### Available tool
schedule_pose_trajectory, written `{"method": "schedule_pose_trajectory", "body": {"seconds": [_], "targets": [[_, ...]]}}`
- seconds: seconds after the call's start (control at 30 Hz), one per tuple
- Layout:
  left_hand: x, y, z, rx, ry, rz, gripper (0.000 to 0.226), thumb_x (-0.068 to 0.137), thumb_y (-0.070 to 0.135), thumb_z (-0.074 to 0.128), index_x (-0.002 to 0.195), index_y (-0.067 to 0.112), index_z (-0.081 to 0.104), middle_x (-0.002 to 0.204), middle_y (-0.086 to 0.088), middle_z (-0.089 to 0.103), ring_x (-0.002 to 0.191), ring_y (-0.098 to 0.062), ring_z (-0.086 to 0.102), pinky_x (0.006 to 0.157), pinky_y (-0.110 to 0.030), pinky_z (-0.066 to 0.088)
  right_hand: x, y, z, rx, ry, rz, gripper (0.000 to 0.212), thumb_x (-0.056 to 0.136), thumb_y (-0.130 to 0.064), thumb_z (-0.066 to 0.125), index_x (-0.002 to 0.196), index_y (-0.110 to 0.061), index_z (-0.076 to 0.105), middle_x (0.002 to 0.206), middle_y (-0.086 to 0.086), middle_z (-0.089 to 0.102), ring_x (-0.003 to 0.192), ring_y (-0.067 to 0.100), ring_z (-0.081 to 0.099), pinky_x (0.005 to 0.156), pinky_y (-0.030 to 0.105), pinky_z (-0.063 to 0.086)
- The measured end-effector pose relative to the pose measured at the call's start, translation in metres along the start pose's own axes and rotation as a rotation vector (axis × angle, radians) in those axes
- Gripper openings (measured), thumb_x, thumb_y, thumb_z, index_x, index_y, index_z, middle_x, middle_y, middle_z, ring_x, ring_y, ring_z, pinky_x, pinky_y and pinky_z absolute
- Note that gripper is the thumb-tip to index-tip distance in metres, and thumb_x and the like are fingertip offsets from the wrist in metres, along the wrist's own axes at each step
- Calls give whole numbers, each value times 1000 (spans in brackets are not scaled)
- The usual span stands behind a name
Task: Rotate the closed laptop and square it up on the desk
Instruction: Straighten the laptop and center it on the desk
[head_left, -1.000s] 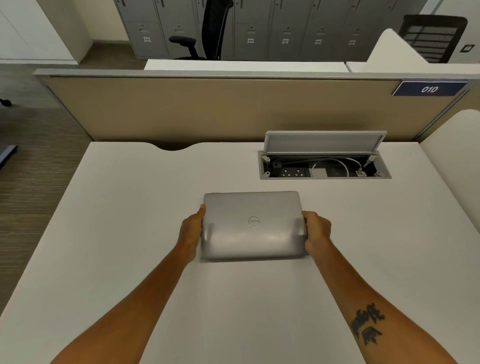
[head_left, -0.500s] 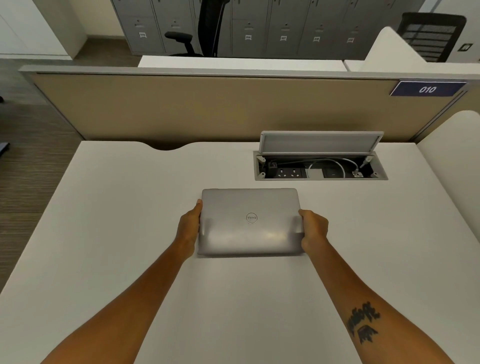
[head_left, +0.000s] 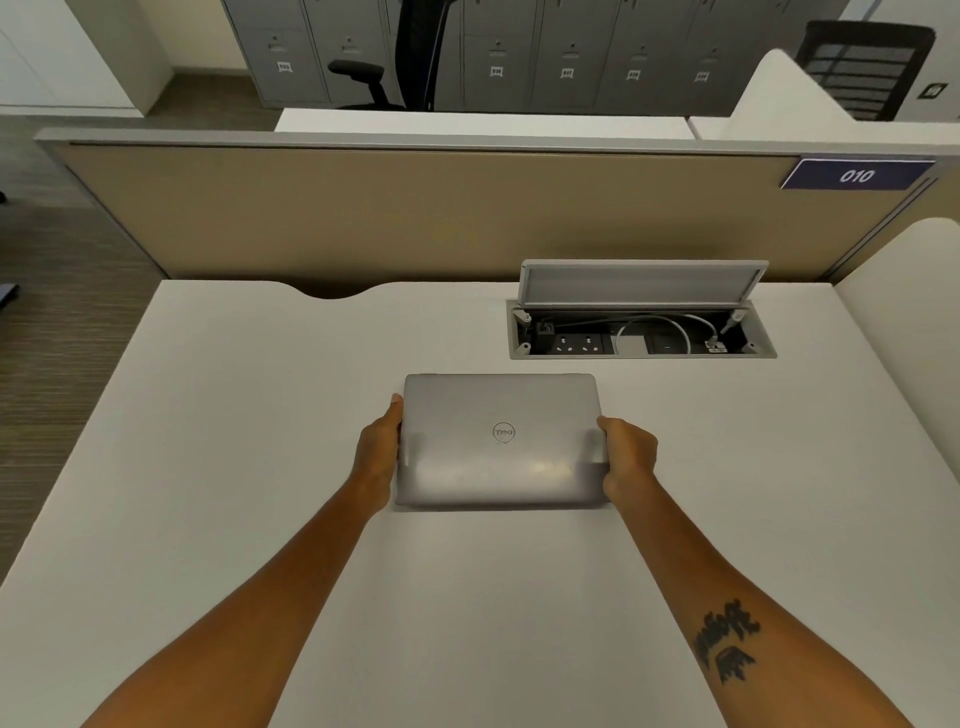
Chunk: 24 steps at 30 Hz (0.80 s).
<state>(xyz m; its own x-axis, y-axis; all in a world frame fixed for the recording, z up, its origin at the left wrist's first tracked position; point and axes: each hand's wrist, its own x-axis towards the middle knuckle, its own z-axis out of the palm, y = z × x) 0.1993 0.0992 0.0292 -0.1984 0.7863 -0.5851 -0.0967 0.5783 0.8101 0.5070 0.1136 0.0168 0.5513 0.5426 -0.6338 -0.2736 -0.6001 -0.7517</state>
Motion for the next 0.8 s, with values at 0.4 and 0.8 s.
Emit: {"method": "schedule_pose_trajectory", "body": {"seconds": [0.4,0.8], "targets": [[7,-4,-2,-10,-9,-5,50,110,55,36,95,22,72,96,-1,72,86,-19,67,71,-28,50,-4,0,-2,-43,-14,-24,18,93,-17,73,108,-9,67,100,4,63,103,28,57,84,37,46],[0,-22,-13,349,16,142,73,94,73,36,106,9,69,115,-11,72,109,-31,68,98,-42,53,-19,23,-16,-511,-180,-418,54,98,-27,70,146,-8,56,145,9,59,136,32,55,111,40,49]]}}
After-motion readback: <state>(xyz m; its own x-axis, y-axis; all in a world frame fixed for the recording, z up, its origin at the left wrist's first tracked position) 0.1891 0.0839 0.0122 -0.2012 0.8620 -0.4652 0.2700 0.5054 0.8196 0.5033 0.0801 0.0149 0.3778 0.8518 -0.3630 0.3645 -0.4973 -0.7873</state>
